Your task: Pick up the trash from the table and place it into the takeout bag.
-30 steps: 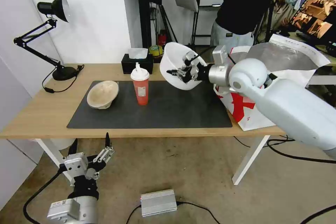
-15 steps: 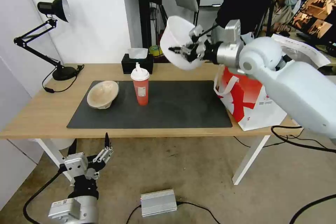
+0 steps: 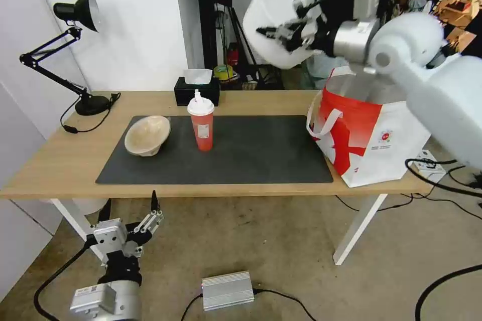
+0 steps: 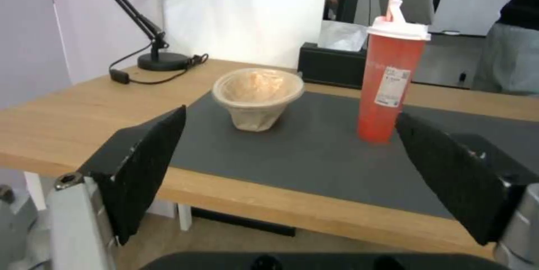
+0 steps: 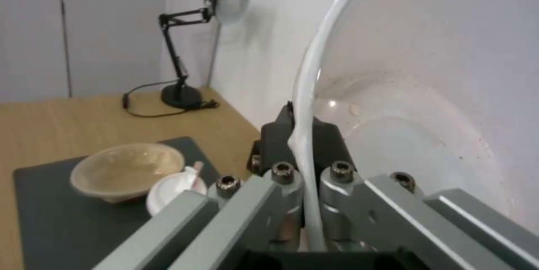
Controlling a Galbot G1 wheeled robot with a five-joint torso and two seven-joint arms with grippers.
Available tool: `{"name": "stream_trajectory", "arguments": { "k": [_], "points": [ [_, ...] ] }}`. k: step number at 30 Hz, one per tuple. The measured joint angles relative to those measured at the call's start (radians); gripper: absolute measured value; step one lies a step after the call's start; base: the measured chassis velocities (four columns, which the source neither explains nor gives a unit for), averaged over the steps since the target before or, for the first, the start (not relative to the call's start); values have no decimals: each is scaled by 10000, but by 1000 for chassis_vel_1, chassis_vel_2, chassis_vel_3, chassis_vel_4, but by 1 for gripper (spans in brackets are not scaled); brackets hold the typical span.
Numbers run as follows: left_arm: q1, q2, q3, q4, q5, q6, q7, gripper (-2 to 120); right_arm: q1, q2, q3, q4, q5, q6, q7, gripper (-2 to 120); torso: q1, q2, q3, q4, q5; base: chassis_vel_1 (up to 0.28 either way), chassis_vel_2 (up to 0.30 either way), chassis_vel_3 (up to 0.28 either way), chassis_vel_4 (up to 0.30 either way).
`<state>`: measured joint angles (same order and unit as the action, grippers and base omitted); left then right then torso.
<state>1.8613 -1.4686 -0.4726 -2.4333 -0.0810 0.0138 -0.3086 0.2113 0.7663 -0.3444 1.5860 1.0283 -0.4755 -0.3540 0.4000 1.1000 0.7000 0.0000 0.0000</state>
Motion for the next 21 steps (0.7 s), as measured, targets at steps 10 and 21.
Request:
{"name": "stream_trajectory", "arguments": {
  "k": [10, 21],
  "points": [
    [-1, 137, -74, -100, -228, 38, -155, 100, -425, -525, 486, -395, 57, 105, -132, 0, 0, 0, 0, 0, 1, 0, 0, 0, 0],
    [2, 164, -16, -117, -238, 50, -159, 100, -1741, -1396, 1458, -206, 58, 261, -205, 0, 0, 0, 0, -1, 1, 0, 0, 0, 0]
  ]
}}
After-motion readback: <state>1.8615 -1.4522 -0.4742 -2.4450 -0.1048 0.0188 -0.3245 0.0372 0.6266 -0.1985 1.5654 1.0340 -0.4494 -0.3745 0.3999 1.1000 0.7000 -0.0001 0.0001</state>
